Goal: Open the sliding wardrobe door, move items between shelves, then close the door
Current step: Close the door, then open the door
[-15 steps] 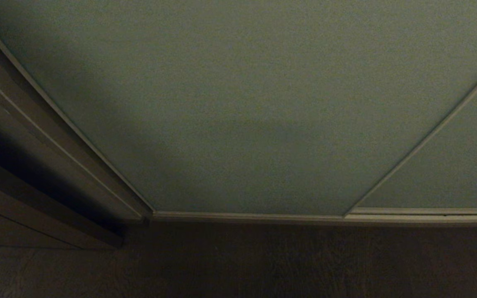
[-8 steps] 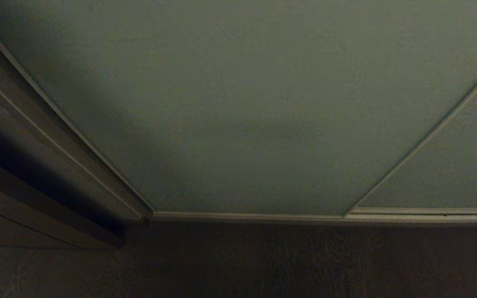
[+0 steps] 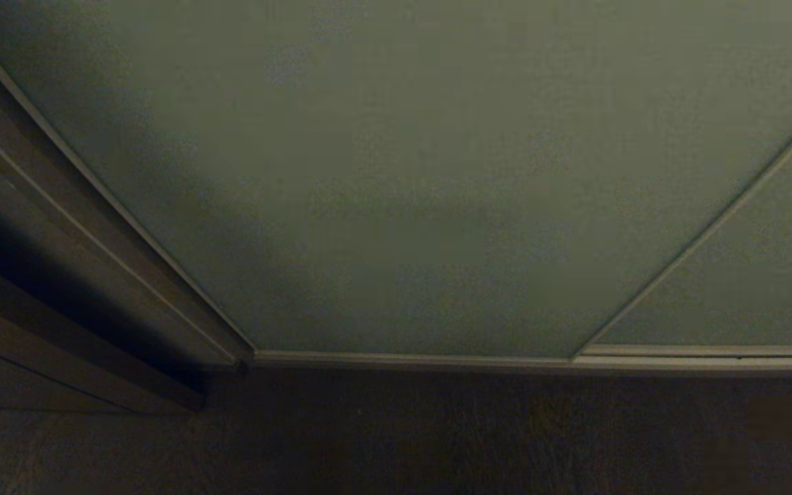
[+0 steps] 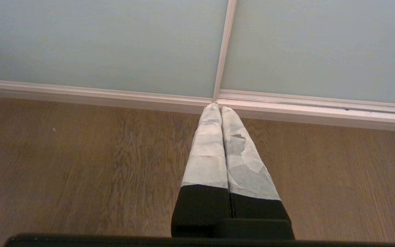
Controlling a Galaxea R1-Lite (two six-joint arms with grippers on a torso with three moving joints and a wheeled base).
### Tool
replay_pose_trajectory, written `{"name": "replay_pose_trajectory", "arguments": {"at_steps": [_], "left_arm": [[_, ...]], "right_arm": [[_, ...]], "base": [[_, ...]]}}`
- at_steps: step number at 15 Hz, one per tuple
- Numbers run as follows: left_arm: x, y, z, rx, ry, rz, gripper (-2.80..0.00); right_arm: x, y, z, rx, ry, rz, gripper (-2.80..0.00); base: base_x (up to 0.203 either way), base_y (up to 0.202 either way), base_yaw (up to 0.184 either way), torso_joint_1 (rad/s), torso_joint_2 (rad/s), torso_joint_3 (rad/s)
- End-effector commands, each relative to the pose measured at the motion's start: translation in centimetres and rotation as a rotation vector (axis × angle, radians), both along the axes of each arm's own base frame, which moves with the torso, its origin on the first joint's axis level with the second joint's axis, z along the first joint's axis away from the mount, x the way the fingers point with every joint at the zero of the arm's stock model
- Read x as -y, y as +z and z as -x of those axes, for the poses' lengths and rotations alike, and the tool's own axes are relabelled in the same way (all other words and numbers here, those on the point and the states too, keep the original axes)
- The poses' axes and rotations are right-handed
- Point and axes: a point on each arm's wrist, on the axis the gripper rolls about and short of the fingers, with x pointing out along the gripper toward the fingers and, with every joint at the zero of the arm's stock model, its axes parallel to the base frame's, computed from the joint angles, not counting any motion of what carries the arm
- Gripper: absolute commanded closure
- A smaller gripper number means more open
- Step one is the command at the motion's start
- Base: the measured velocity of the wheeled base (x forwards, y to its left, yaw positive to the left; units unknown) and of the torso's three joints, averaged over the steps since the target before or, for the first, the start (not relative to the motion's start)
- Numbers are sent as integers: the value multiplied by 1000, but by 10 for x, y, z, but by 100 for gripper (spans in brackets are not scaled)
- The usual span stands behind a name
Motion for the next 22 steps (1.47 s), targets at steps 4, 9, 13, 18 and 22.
{"name": "replay_pose_trajectory", "arguments": {"at_steps": [4, 9, 13, 18, 22], "left_arm": [[0, -1, -5, -14, -25, -15, 0], [2, -5, -6, -89, -114, -49, 0], [13, -1, 1, -79, -209, -91, 0], [35, 5, 42, -106, -344, -82, 0], [37, 7, 84, -121, -361, -62, 0]], "right_arm": [[0, 0, 0, 1, 0, 0, 0], [0, 0, 0, 1, 0, 0, 0], [0, 0, 0, 1, 1, 0, 0], [0, 0, 0, 1, 1, 0, 0], [0, 0, 0, 1, 0, 0, 0]], "base": [[0, 0, 0, 0, 0, 0], [0, 0, 0, 0, 0, 0], [0, 0, 0, 0, 0, 0], [0, 0, 0, 0, 0, 0], [0, 0, 0, 0, 0, 0]]}}
